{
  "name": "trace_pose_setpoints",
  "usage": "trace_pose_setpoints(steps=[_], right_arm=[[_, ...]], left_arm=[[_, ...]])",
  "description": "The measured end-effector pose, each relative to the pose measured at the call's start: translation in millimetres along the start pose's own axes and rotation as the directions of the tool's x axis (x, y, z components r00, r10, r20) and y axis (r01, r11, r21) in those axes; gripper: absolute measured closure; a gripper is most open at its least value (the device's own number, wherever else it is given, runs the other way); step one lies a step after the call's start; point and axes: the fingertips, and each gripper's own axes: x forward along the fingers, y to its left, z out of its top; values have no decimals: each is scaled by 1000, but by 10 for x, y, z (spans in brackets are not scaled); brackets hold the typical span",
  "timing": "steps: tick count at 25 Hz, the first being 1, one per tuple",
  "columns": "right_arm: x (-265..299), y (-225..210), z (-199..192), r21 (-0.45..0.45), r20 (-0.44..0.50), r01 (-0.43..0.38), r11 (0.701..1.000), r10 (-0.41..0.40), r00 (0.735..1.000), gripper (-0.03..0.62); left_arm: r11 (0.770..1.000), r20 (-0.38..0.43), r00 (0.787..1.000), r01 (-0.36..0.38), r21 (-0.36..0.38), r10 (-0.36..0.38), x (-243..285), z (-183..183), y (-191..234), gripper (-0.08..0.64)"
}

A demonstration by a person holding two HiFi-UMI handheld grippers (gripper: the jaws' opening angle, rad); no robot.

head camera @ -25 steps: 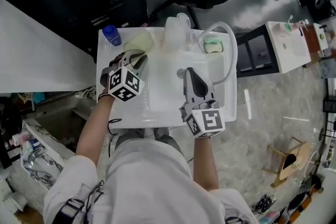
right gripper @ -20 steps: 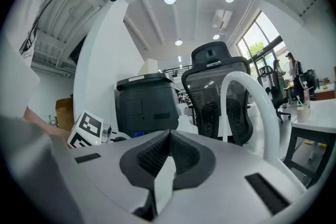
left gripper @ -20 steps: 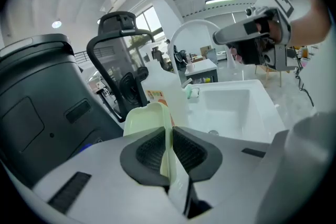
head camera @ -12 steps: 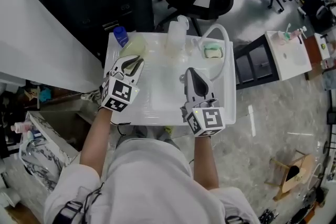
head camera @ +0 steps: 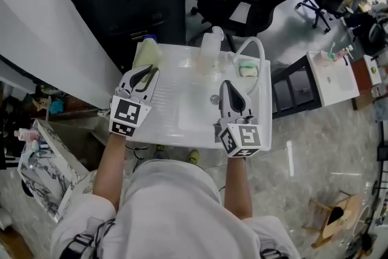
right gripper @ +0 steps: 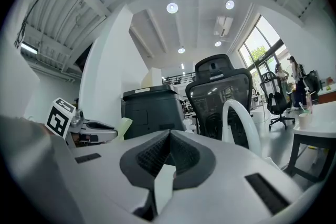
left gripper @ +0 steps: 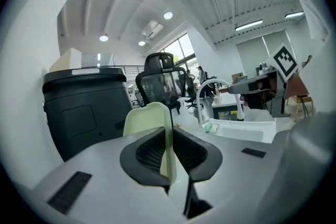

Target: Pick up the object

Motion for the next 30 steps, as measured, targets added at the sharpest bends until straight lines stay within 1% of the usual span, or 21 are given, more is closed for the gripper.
trace_pose_setpoints(steps=[6,11,14,17,24,30], right_arm=[[-31,115,122,-18,25,-23,1000,24,999,586],[-53,149,206,-28,35,-31,999,32,999,586],[-67,160,245,-28,40,-30,999,32,999,588],[-78,153,288,-39,44,-29,999,31,999,588],[-118,84,339,-38,46,-20,999,22,999,589],[-125,102,329,-37,43,-19,999,21,999,589]], left_arm=[[997,55,996,-70,-19,71,-345,167,156,502],[992,97,988,-120,-36,123,-579,277,239,502],[989,133,981,-131,-69,139,-695,377,274,502],[985,159,974,-147,-85,159,-766,440,309,502],[979,171,966,-177,-96,192,-840,476,315,502],[977,180,963,-181,-111,198,-885,468,337,502]])
